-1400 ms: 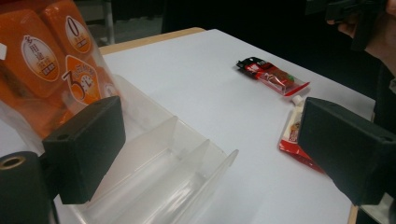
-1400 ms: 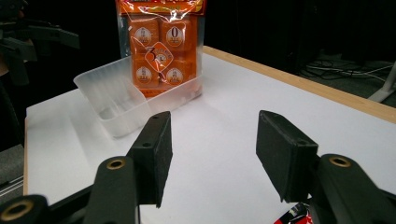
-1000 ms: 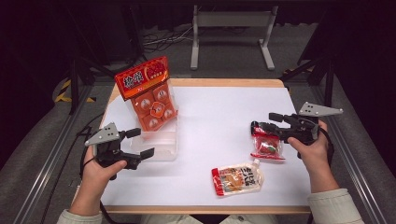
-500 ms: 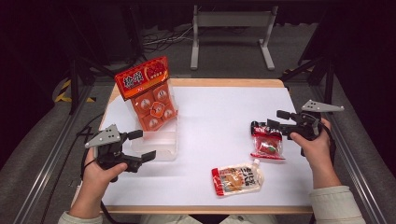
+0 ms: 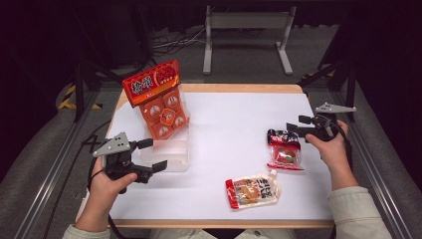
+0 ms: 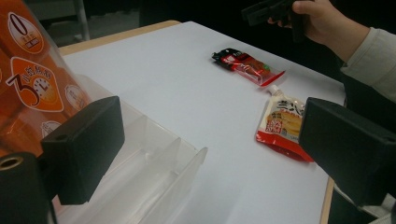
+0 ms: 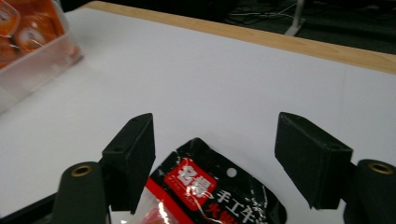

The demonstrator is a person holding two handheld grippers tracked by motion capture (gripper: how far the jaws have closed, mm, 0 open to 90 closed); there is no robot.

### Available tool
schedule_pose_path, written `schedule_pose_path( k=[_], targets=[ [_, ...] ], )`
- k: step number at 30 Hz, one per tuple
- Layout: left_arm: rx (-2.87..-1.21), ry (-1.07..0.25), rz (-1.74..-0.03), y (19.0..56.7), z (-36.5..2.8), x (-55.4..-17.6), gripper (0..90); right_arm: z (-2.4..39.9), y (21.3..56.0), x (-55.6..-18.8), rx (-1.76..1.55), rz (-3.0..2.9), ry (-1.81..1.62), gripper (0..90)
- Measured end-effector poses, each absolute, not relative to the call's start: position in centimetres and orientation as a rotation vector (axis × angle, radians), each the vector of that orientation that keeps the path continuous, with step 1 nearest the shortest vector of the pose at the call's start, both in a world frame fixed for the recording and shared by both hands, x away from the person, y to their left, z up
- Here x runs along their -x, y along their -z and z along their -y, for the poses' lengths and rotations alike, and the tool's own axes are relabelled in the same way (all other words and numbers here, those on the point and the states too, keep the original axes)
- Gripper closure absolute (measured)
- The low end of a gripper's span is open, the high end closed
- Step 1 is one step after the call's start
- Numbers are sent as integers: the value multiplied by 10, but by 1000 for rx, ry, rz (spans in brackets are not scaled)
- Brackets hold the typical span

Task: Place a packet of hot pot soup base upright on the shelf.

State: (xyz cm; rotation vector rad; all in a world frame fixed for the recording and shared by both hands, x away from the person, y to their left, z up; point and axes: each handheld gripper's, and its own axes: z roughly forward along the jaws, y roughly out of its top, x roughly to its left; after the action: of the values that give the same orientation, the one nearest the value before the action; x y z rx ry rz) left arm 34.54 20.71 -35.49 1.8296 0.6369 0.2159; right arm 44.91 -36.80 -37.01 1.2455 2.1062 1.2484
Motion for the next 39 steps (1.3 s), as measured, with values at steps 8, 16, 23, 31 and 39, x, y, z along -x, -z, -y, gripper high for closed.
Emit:
schedule_pose_path(
  k=[8,16,23,31,39],
  targets=[
    [-1824,-217,-638,356,-209,-346,78,372,387,-456,-1261,-2114,-1234,298],
    [-1826,-218,-636,357,-209,-346,78,380,406,-460,-1331,-2119,-1227,272],
    [-1833,-215,-631,357,-208,-348,82,383,418,-465,-1377,-2132,-1181,251],
    [-1832,-217,-634,358,-208,-348,82,374,432,-472,-1409,-2199,-1091,229],
    [-1831,-212,-644,359,-208,-348,82,373,437,-473,-1416,-2218,-1063,202]
  ],
)
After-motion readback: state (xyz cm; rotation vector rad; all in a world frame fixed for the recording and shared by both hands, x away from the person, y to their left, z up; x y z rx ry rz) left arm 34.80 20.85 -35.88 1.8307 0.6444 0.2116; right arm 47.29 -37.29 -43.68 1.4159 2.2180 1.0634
